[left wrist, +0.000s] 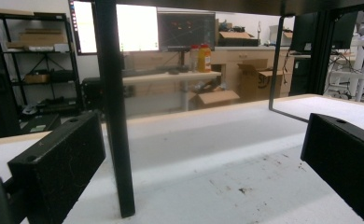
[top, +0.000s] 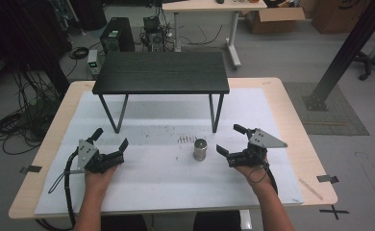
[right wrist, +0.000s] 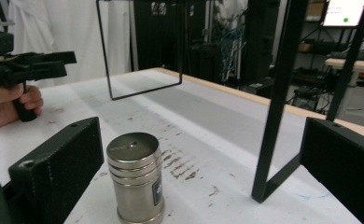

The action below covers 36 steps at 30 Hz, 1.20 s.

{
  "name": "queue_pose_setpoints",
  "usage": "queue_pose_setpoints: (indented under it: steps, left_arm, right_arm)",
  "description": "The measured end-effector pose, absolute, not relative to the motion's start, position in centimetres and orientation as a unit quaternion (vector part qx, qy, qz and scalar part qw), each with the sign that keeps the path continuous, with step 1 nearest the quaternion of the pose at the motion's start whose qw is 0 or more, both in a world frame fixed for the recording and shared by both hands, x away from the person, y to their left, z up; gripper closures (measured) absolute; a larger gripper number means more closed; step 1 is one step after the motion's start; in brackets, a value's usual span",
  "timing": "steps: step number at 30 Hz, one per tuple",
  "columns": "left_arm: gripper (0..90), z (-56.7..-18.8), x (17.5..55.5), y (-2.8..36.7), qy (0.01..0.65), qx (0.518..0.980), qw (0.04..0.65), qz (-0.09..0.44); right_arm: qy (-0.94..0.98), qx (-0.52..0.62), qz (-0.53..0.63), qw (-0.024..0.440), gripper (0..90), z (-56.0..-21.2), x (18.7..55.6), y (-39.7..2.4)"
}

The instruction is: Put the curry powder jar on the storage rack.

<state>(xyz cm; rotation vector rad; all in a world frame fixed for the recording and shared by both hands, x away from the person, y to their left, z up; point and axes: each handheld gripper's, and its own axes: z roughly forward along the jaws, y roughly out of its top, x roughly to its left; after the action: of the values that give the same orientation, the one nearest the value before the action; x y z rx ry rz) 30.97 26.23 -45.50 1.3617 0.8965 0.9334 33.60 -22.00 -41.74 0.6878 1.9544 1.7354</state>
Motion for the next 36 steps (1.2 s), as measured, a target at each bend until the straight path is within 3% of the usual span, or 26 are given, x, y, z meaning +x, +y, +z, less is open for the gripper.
queue_pose_setpoints:
  steps: [16,36]
  left_arm:
    - [0.2,-45.5,31.0,26.2,0.386,0.585,0.591,0.401]
    - [0.2,-45.5,31.0,26.2,0.387,0.584,0.591,0.4]
  right_arm:
    - [0.747,0.227,0.603,0.165,0.0,-42.1,34.5,-19.4]
    - [0.781,0.234,0.564,0.131,0.0,-43.0,35.6,-17.0]
